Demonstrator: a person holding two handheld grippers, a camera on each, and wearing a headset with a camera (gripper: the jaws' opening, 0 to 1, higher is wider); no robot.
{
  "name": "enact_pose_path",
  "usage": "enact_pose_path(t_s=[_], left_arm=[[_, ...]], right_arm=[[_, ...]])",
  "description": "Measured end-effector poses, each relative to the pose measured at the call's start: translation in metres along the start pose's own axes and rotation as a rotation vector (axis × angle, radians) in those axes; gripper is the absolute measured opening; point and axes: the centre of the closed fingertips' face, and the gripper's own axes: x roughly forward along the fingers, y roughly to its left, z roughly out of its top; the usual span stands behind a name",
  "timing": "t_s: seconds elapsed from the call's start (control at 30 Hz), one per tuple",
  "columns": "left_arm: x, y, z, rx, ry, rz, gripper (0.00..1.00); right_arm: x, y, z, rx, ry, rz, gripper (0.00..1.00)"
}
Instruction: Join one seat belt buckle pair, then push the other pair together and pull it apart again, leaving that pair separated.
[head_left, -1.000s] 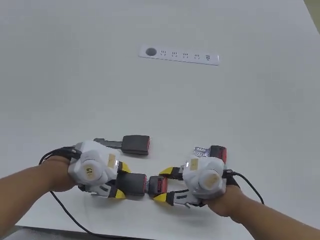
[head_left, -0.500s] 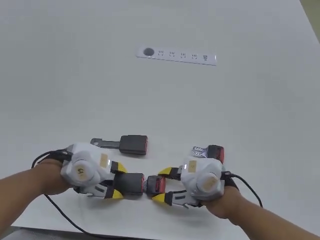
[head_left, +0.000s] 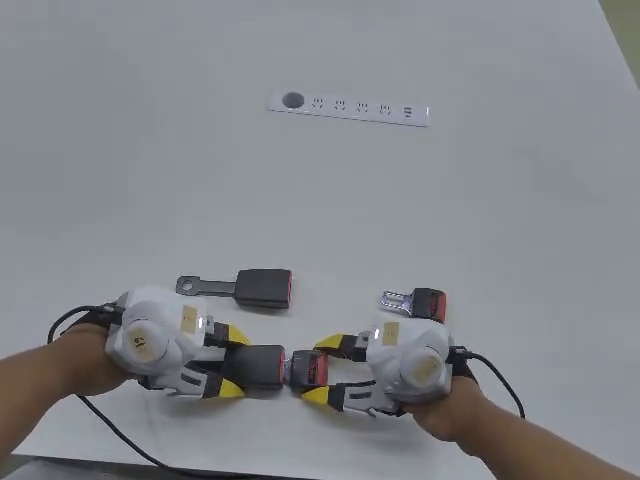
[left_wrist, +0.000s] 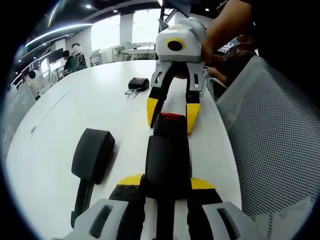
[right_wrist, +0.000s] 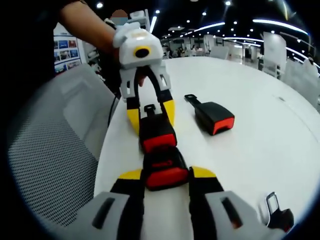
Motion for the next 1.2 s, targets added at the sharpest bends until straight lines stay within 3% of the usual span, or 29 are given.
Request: enact_pose_path(t_s=[0.27,0.7,1.2], left_arm=[[-0.0005,-0.0003,-0.0003,-0.004,-0.004,-0.018,0.32],[-0.0002,-0.0001,-0.0011,-0.018,-0.018,-0.007,0.33],[0.0005,-0.0015,-0.0009,-0.007,-0.012,-0.01,0.33]], right_arm=[[0.0005,0.0011,-0.0002,-0.035,0.004,-0.013,0.33],[0.0006,0.0013,-0.0006,0.005,-0.018,-0.029,0.34],[0.0002,0.0035,-0.0015,-0.022,-0.006,-0.041,0.34]])
